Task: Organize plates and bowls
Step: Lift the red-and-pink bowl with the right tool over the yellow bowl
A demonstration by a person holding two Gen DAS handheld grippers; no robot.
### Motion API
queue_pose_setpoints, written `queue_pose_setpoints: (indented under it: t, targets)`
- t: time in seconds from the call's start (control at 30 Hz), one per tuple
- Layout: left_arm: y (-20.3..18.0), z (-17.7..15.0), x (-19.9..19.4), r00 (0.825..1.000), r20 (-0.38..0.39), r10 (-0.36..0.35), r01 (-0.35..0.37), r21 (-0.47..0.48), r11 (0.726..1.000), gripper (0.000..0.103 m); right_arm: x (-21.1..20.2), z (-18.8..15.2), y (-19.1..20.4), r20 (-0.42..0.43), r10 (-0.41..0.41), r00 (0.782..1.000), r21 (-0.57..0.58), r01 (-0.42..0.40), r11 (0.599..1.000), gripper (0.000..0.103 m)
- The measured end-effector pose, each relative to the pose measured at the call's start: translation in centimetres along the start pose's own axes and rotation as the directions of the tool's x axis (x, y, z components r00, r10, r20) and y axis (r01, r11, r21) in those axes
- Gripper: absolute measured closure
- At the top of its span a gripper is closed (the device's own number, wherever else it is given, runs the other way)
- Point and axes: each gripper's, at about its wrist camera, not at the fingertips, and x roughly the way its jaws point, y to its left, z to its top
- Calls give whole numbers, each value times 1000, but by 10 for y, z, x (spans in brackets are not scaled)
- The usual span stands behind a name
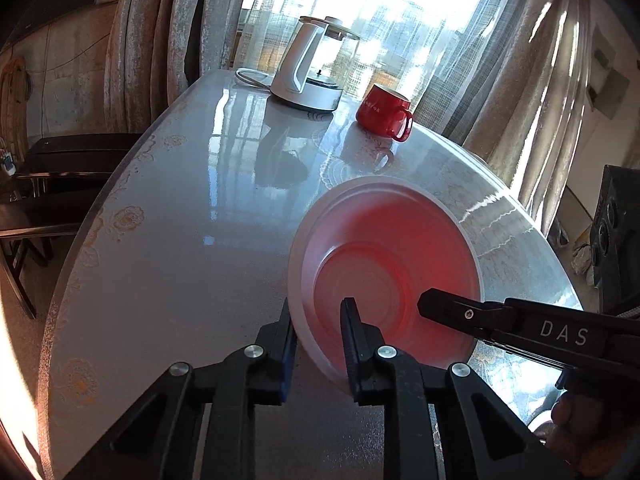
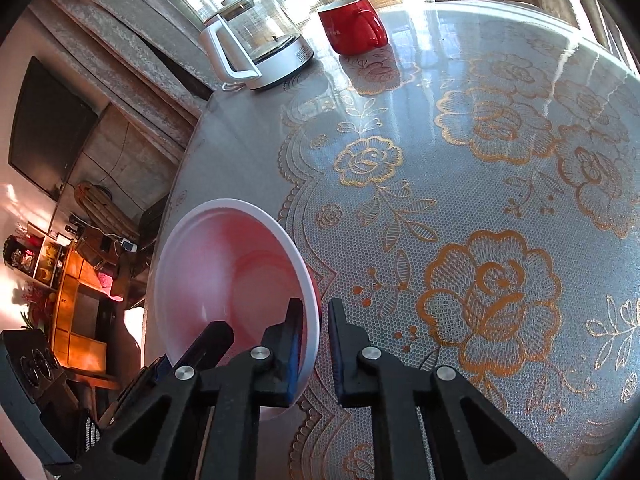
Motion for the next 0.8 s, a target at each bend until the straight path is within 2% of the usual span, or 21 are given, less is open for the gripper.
queue_pose_setpoints:
  t: [0.13, 0.47, 0.6, 0.8]
  targets:
    - [-6, 0, -3, 1000, 11, -24, 24, 28, 999, 86, -8, -2, -5, 12, -12, 1000, 8, 12, 1000, 91]
    - [-26, -7, -14, 994, 31, -106, 102, 96, 990, 87, -46, -15, -22, 73, -19, 997, 54, 15, 998, 91]
    - [-34, -9, -21, 984, 37, -174, 169, 107, 980, 87, -63, -22, -29, 109, -29, 994, 80, 20, 997, 91]
    - [-49, -14, -40, 967, 75, -242, 228, 158, 961, 87, -88, -35, -36, 161, -26, 987, 109, 8, 994, 91]
